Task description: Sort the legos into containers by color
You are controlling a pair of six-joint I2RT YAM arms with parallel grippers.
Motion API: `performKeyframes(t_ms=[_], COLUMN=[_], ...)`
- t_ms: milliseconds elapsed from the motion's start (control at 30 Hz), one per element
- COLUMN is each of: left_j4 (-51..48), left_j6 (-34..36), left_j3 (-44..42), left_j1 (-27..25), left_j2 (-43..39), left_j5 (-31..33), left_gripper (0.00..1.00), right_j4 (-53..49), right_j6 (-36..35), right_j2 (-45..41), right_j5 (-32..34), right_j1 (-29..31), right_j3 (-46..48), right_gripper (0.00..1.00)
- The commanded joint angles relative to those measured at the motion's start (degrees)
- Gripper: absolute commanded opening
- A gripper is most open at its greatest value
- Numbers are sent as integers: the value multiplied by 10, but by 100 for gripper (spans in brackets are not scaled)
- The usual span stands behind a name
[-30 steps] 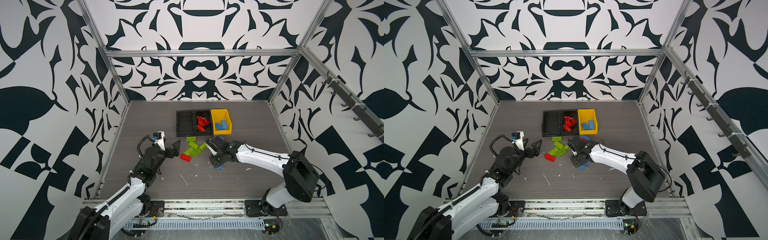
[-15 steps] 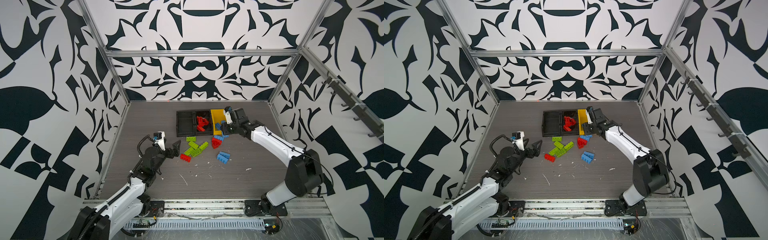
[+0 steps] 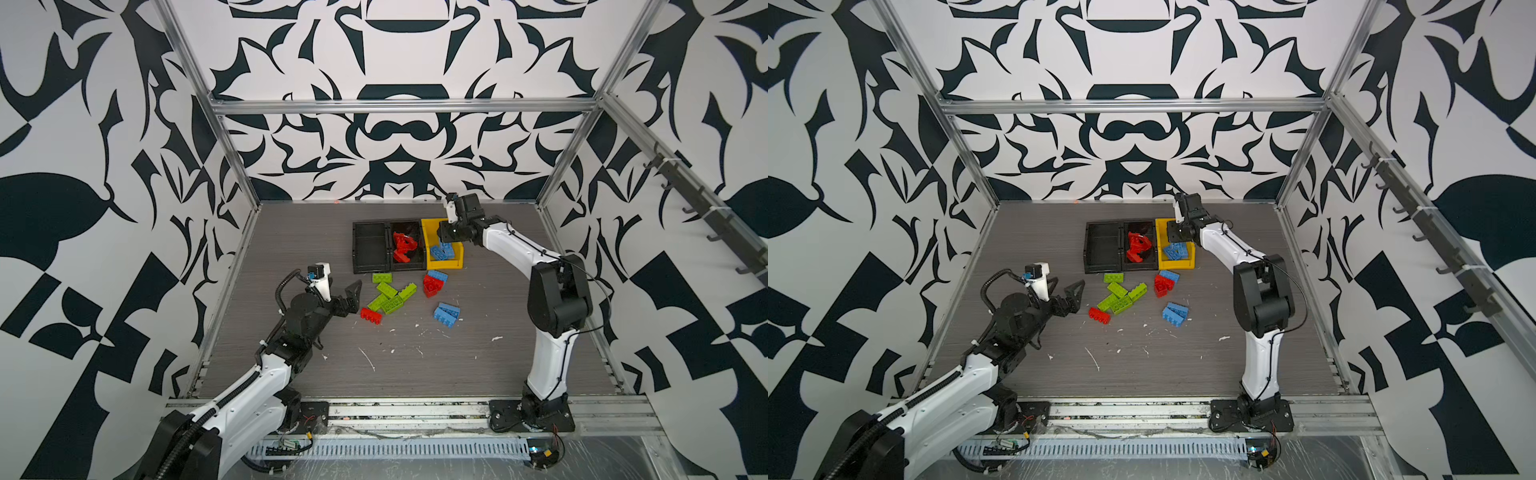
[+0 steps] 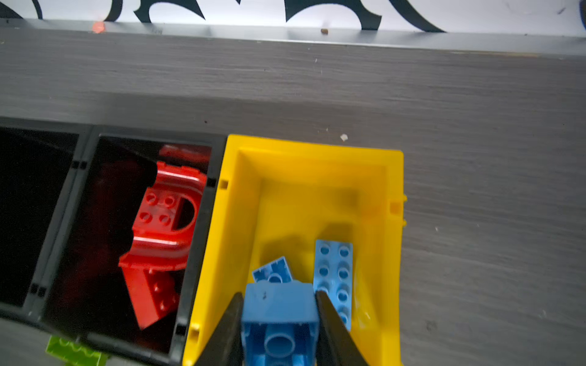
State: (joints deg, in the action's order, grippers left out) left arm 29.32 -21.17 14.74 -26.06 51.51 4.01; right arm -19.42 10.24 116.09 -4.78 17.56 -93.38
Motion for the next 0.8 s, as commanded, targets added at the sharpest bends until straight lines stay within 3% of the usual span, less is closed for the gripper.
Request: performKeyframes(t_ms=[0,200,433,633,767], left_j4=[8,15,18,18,18], left_j6=[2,-2,-4,-6,-8], left_j3=[-2,-5,-2,-2,-4], left_j1=[-2,-2,-2,-2,-2], left_j2=[0,0,6,4,4], left_j5=[6,-4,-9,-9,-9], left_gripper=[100,100,100,100,100], right_j4=[-10,3,-10,-18,-9], right_j6=[-14,-11,-11,-9,2], right_j2=[16,26,14,-62,-143], right_j5=[-3,-3,-21,-25,-45], right_j1=[-2,-9,-9,-8,0], right_j3=[-45,-42,-51,-3,82], right_gripper=[32,38,53,56,57])
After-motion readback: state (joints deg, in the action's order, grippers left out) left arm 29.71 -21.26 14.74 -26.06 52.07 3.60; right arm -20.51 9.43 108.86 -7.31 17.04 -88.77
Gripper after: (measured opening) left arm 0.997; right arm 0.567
